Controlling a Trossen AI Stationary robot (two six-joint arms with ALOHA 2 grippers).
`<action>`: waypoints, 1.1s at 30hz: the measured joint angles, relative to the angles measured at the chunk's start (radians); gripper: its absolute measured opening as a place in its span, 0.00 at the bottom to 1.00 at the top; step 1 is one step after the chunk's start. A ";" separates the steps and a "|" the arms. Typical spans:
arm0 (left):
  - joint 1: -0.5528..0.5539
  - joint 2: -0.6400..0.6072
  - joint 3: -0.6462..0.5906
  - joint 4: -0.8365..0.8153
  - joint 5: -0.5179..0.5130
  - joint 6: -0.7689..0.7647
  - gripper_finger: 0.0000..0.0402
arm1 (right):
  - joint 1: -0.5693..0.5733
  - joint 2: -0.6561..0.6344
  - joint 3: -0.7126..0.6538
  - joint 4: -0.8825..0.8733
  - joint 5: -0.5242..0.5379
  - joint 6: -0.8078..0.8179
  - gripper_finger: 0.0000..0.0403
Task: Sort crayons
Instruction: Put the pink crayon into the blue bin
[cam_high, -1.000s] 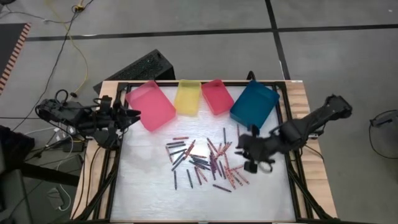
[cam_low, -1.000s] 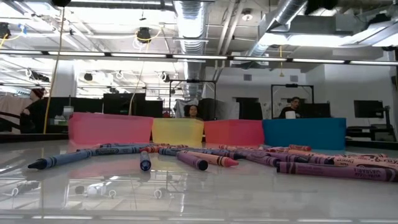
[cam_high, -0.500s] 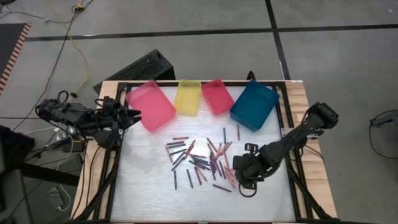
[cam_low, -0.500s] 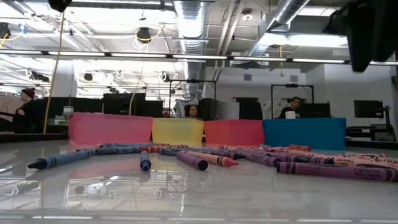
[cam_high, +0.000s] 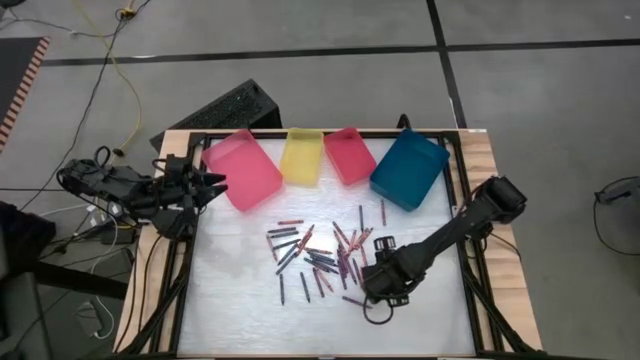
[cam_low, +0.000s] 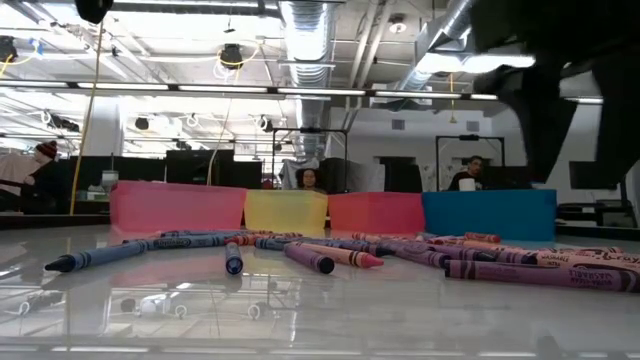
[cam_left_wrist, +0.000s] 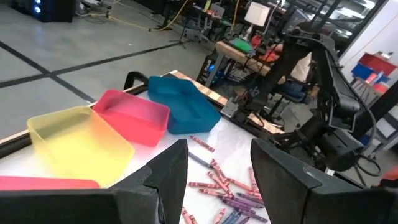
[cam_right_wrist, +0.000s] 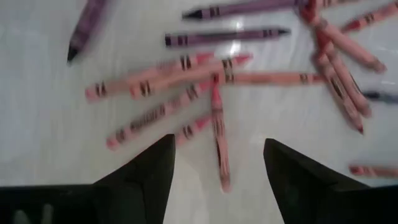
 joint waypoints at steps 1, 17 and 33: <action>0.000 0.000 0.000 0.000 -0.002 0.000 0.41 | -0.003 0.001 -0.012 0.030 -0.001 0.000 0.61; 0.000 0.000 0.000 -0.008 -0.008 0.007 0.41 | 0.042 -0.104 -0.243 0.174 0.004 0.080 0.60; 0.000 0.000 0.000 -0.051 -0.091 -0.013 0.41 | 0.008 -0.121 -0.398 0.356 -0.005 -0.009 0.59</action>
